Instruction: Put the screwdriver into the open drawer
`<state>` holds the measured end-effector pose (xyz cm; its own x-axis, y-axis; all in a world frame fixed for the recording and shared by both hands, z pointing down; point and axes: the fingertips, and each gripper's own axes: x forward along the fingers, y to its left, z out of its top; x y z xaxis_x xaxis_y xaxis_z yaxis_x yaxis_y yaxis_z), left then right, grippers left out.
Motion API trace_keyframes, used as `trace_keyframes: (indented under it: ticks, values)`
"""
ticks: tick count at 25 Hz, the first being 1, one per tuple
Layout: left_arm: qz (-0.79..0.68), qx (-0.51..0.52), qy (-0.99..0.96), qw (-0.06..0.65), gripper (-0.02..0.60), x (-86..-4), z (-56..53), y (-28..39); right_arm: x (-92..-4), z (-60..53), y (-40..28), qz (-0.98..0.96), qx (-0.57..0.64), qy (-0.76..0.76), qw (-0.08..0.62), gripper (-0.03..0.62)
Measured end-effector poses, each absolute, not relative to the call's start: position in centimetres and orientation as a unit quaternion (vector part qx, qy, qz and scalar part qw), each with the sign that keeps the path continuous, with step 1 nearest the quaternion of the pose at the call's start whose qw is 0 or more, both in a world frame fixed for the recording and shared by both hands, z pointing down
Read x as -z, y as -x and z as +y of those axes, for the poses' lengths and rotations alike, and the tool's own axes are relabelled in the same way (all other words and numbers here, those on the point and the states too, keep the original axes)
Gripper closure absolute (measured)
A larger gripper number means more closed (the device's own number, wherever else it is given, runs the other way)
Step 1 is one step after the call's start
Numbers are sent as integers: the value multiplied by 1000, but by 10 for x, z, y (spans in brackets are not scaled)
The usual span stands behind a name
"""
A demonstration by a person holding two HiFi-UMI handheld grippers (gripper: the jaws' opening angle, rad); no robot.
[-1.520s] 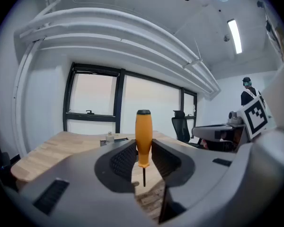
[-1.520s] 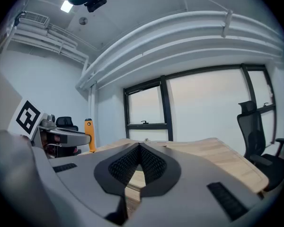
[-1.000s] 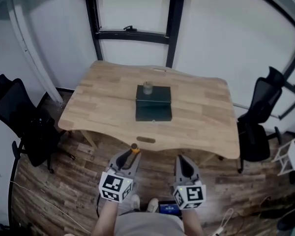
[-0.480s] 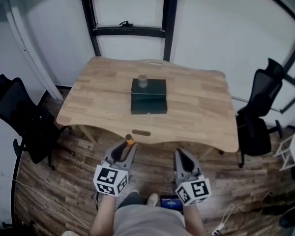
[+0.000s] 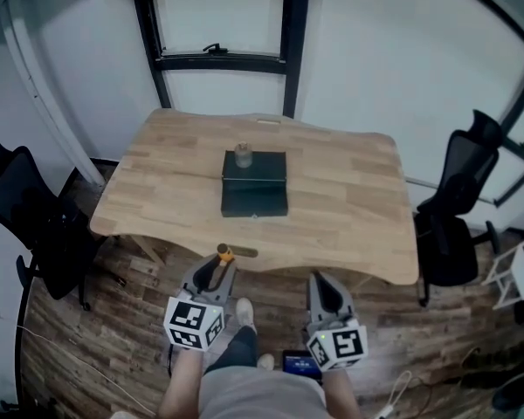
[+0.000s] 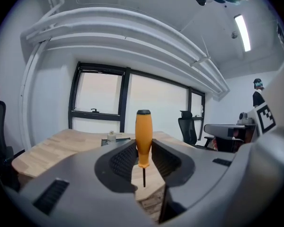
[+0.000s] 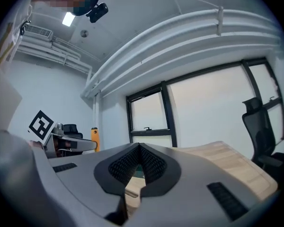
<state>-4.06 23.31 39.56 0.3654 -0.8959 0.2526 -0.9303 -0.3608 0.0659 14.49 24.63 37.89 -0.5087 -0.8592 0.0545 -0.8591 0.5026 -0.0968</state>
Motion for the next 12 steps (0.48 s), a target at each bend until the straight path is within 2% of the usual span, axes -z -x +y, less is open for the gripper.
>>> trace_keyframes:
  ticks: [12]
  values:
    - [-535, -81, -835, 95, 480, -401, 97, 66, -383, 111, -124, 848, 62, 526, -13, 597]
